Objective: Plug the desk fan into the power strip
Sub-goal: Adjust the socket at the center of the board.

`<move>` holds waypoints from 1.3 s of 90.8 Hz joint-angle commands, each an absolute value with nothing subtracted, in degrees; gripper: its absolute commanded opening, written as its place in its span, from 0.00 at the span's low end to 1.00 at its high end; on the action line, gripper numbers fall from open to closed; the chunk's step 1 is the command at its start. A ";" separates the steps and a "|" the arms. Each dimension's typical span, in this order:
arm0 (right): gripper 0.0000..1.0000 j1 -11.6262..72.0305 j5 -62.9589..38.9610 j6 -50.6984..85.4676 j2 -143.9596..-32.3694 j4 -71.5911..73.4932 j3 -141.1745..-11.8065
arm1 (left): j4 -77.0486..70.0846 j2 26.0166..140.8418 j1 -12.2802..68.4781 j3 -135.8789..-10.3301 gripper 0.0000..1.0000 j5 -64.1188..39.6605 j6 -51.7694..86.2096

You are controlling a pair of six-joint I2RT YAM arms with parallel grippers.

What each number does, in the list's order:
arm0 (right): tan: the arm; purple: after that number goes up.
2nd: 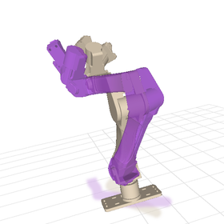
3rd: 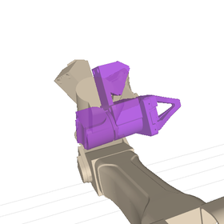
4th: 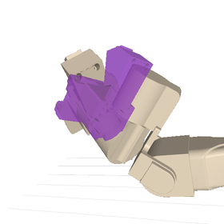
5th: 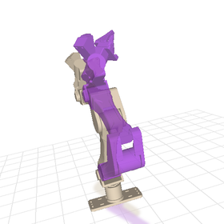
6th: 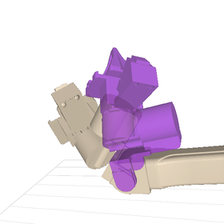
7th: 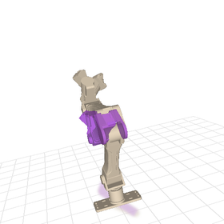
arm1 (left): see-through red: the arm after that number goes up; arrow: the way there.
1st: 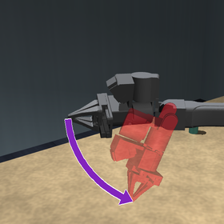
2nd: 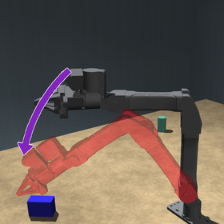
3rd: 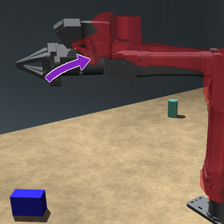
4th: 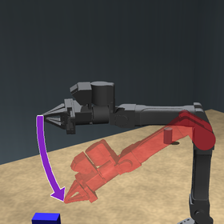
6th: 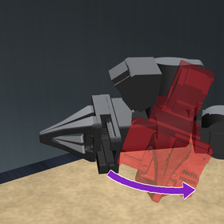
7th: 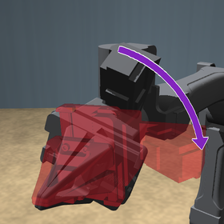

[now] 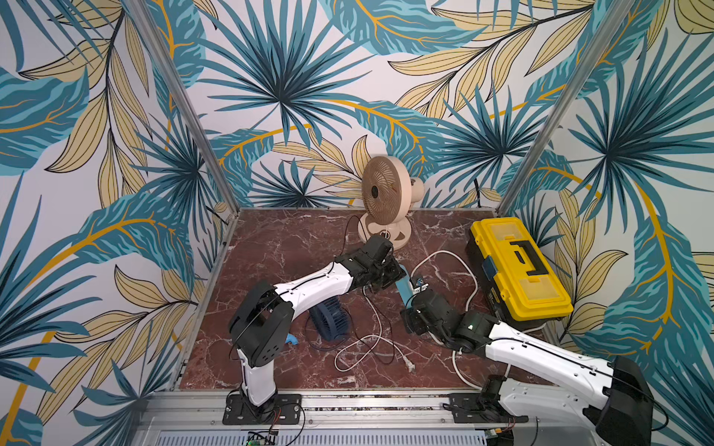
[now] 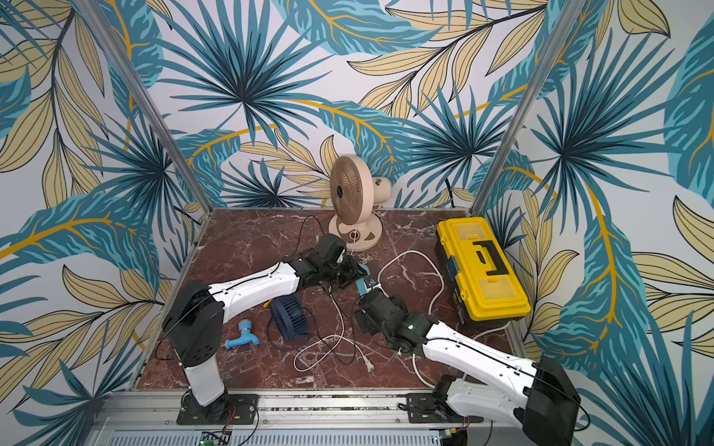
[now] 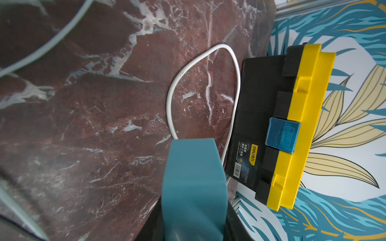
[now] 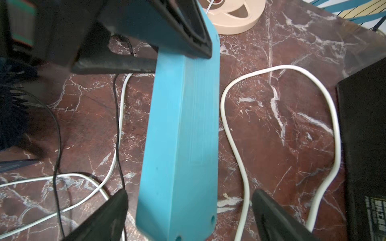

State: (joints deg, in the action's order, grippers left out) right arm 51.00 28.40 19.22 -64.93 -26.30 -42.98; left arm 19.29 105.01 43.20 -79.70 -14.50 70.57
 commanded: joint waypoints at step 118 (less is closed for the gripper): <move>0.24 29.74 -18.30 25.49 -86.71 -7.97 -42.11 | 10.11 85.08 37.80 -62.39 1.00 -7.91 53.74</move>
State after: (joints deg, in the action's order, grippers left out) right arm 32.10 -8.58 23.00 -83.79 -14.46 -43.94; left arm 12.64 86.43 38.04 -63.94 -9.04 57.10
